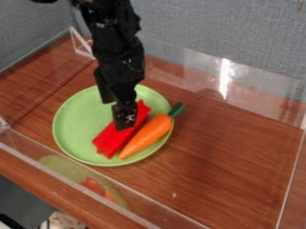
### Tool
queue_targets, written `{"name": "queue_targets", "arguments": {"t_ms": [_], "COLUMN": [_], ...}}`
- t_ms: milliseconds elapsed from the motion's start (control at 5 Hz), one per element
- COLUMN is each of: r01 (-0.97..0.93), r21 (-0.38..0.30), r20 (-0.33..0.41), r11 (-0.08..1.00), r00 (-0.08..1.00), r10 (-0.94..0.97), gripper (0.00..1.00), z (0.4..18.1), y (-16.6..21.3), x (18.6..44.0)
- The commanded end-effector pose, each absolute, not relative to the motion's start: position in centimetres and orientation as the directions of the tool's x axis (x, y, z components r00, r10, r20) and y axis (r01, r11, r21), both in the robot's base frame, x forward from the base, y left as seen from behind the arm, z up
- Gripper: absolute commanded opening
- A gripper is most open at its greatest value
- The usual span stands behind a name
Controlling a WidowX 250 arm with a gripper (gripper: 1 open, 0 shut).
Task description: Put the red object on the green plate
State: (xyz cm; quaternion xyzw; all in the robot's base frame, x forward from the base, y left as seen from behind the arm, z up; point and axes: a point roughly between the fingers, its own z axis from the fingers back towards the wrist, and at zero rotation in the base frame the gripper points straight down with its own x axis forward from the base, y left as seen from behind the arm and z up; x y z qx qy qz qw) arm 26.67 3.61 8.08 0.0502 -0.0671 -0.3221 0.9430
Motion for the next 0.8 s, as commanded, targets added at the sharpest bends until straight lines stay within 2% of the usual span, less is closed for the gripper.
{"name": "queue_targets", "arguments": {"t_ms": [0, 200, 600], "r01": [0.594, 0.608, 0.610], "r21": [0.197, 0.212, 0.218], "r20": [0.130, 0.126, 0.129], "r11": [0.780, 0.765, 0.761], "r00": [0.772, 0.760, 0.755], "r10": [-0.622, -0.638, -0.642], "gripper": [1.00, 1.00, 1.00], "z": [11.0, 11.5, 10.8], "y": [4.7, 5.1, 4.3], "x": [27.4, 27.2, 25.5]}}
